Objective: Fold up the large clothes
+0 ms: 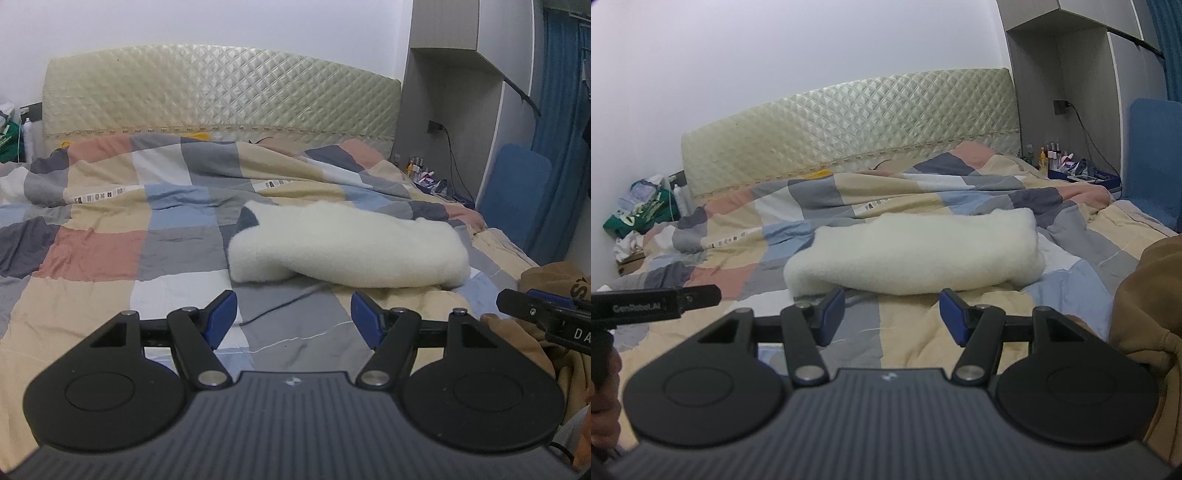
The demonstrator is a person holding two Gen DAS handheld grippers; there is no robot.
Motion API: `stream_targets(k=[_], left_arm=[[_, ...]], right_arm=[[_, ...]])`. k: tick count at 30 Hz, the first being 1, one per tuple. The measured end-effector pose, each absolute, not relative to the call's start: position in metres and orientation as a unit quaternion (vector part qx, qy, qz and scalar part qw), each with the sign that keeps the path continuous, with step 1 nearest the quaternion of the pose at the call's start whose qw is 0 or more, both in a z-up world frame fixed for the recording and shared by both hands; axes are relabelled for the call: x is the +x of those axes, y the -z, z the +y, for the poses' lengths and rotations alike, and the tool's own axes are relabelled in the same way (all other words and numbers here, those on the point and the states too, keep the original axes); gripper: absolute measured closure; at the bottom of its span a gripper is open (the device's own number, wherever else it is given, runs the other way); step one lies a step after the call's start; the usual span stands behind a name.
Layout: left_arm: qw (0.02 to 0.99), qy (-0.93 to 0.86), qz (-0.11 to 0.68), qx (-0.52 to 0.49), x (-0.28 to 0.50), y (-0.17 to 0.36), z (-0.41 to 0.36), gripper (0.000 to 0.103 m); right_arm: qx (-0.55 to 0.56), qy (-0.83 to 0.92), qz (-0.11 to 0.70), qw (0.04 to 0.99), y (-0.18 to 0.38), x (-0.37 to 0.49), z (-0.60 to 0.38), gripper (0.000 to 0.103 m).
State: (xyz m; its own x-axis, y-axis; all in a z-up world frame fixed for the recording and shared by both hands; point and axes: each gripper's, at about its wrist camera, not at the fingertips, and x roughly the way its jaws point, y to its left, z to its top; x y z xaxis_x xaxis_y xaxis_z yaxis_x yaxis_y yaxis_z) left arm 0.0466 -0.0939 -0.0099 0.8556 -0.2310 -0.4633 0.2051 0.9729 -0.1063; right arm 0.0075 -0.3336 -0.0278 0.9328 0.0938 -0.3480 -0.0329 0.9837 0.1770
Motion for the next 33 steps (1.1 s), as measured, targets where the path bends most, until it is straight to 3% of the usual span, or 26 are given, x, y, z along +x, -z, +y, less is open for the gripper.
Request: stream_targets(k=[9,14,26,28,30,33], left_arm=[[0.963,0.114,0.242,-0.030,0.042,0.008,-0.091,0.029],[0.963,0.109,0.246,-0.031,0.041,0.008,-0.090,0.012],[0.966,0.102,0.238,-0.017,0.035,0.002,-0.087,0.003],[0.966,0.102,0.238,-0.016,0.035,0.002,-0.087,0.002],[0.966,0.101,0.238,-0.015,0.035,0.002,-0.087,0.002],[0.966,0.102,0.237,-0.017,0.034,0.002,-0.087,0.002]], right_arm=[[0.084,-0.019,0.181,0.980,0.029,0.008,-0.334,0.042],[0.084,-0.017,0.181,0.980,0.029,0.008,-0.335,0.042],[0.083,-0.001,0.177,0.981,0.029,0.005,-0.333,0.042],[0.087,0.000,0.176,0.981,0.029,0.004,-0.334,0.022],[0.088,0.006,0.175,0.981,0.029,0.005,-0.333,0.012],[0.086,0.008,0.177,0.980,0.030,0.005,-0.333,0.011]])
